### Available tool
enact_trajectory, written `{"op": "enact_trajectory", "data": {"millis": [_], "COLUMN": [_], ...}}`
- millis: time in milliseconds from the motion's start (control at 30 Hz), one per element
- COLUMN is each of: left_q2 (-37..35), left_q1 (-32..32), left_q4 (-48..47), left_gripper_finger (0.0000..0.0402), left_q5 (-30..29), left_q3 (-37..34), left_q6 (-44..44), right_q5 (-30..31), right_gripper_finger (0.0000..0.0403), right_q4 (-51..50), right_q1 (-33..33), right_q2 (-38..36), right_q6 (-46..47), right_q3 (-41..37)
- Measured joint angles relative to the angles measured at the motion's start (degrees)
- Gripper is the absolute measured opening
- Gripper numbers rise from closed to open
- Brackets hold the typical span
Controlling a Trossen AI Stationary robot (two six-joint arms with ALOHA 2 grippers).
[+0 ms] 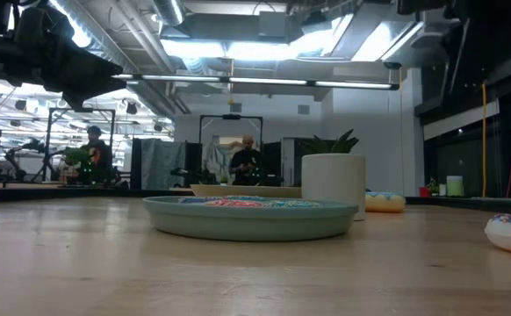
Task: Pick & Place donuts
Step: Put the small dark blue donut on the blue plate
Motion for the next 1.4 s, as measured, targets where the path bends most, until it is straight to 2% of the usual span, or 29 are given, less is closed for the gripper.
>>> {"op": "enact_trajectory", "data": {"millis": [300, 500, 833, 1033, 1400], "left_q2": [0.0, 0.0, 0.0, 0.0, 0.0], "left_q1": [0.0, 0.0, 0.0, 0.0, 0.0], "left_q4": [0.0, 0.0, 0.0, 0.0, 0.0], "left_gripper_finger": [0.0196, 0.0196, 0.0196, 0.0196, 0.0196], "left_q5": [0.0, 0.0, 0.0, 0.0, 0.0], "left_q3": [0.0, 0.0, 0.0, 0.0, 0.0], "left_q6": [0.0, 0.0, 0.0, 0.0, 0.0], "right_q5": [-0.3, -4.6, -8.4, -9.0, -10.9], "right_gripper_finger": [0.0212, 0.0212, 0.0212, 0.0212, 0.0212], "right_q4": [1.5, 1.5, 5.0, 8.5, 9.3], "right_q1": [0.3, 0.5, 2.2, 2.7, 2.7], "right_q2": [0.6, 3.2, 7.9, 10.2, 14.3], "right_q6": [10.8, 17.8, 25.5, 28.5, 28.7], "right_q3": [-1.8, -2.1, -2.1, -2.1, -1.2]}}
